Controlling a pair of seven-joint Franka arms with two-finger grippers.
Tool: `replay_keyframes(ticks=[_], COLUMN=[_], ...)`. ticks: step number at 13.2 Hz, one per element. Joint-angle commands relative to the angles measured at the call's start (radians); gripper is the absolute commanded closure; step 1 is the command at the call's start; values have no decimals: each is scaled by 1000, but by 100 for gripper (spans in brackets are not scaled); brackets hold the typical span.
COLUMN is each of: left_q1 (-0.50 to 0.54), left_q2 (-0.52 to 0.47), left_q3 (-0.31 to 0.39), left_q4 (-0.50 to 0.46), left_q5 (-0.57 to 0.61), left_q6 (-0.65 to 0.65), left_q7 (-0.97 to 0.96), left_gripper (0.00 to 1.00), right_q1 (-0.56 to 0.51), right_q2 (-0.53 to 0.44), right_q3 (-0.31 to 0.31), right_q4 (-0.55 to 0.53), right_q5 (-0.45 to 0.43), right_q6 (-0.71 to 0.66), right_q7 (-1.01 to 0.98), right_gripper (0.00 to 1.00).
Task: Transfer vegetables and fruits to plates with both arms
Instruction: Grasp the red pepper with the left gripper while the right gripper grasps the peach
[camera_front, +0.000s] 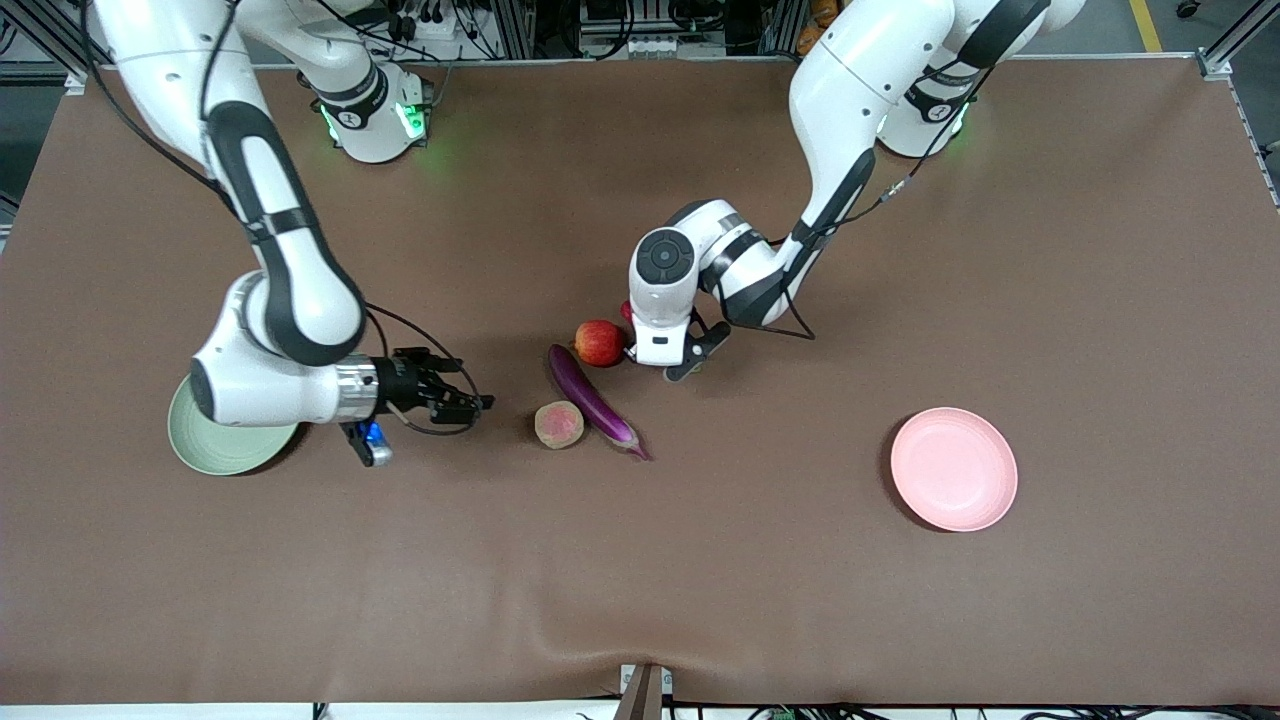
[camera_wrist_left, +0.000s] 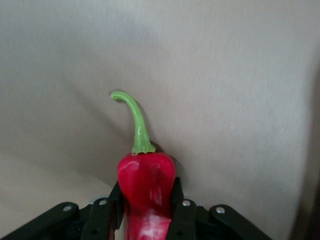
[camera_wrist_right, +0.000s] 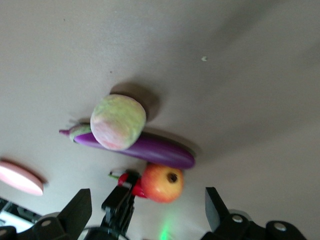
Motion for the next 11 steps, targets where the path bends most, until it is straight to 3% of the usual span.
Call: replay_keyframes(ticks=[1, 6, 11], left_q1=[98, 348, 544], left_q2=[-85, -174, -115], left_q3=[6, 4, 7], left_q4=[-7, 8, 117], left_q5=[67, 74, 89], left_q6=[-114, -228, -217], left_q7=[31, 390, 674], left_gripper=[100, 100, 100], right_q1=[39, 110, 168], right_q2=[123, 175, 223], right_q3=[-8, -10, -10], right_q4=[172, 178, 169], right_q5=[29, 24, 15], right_q6=[-2, 142, 229], right_q7=[132, 152, 150], right_gripper=[0, 0, 0])
